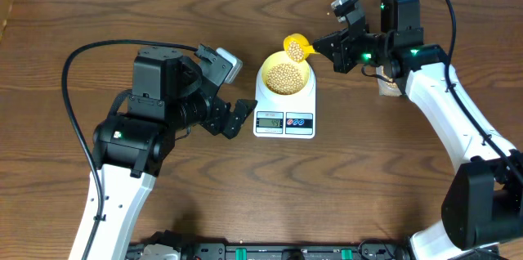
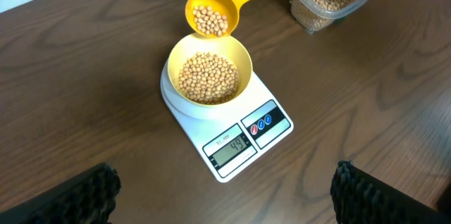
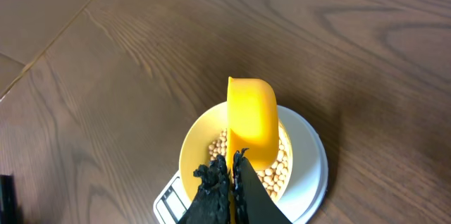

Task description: Scoop item into bowl and weigh 50g on scale

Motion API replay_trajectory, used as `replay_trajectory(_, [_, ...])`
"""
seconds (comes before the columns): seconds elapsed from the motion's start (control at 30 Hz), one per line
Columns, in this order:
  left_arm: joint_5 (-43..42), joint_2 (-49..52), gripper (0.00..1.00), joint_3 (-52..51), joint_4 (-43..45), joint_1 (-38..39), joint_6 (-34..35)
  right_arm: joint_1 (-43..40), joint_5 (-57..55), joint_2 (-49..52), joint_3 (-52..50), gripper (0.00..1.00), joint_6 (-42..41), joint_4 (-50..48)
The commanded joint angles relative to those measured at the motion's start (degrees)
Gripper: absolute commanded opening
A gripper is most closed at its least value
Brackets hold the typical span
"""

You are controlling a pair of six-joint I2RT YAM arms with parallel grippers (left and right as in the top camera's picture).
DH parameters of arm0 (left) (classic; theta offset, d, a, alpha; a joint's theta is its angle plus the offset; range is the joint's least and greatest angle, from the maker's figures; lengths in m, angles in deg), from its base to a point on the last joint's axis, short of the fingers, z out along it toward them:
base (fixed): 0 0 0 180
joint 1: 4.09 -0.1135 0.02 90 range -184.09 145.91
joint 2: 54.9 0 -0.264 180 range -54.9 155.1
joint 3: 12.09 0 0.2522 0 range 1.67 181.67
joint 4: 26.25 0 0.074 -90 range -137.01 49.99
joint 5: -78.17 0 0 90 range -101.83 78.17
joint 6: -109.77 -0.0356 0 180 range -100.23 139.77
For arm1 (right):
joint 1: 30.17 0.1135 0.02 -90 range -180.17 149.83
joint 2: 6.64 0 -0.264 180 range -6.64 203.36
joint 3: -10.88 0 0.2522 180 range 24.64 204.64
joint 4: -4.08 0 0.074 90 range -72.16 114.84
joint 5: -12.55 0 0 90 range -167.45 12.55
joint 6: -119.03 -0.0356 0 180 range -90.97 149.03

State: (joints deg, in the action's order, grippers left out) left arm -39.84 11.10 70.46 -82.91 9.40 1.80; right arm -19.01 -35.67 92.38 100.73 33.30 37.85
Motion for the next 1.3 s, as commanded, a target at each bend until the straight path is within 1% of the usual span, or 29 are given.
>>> replay_trajectory(0.0, [-0.5,0.2,0.98,-0.3,0.0,-0.3,0.1,0.8,0.2,0.3,-0.1,0.01,1.3,0.3])
replay_trajectory(0.1, [-0.5,0.2,0.97,-0.3,0.0,-0.3,0.1,0.8,0.3,0.3,-0.1,0.01,2.2,0.3])
replay_trajectory(0.2, [-0.5,0.2,0.98,-0.3,0.0,-0.3,0.1,1.2,2.7,0.3,-0.1,0.01,2.1,1.1])
replay_trajectory(0.33, [-0.5,0.2,0.98,-0.3,0.0,-0.3,0.1,1.3,0.6,0.3,-0.1,0.01,4.2,0.9])
replay_trajectory(0.43, [-0.5,0.2,0.98,-0.3,0.0,-0.3,0.1,1.6,2.3,0.3,-0.1,0.01,4.0,1.3])
replay_trajectory(0.7, [-0.5,0.2,0.98,-0.3,0.0,-0.3,0.1,1.6,-1.9,0.3,-0.1,0.01,4.8,1.0])
replay_trajectory(1.03, [-0.5,0.2,0.98,-0.3,0.0,-0.3,0.1,1.7,-2.0,0.3,-0.1,0.01,4.8,1.2])
replay_trajectory(1.27, [-0.5,0.2,0.98,-0.3,0.0,-0.3,0.1,1.6,-2.0,0.3,-0.1,0.01,-0.3,1.2])
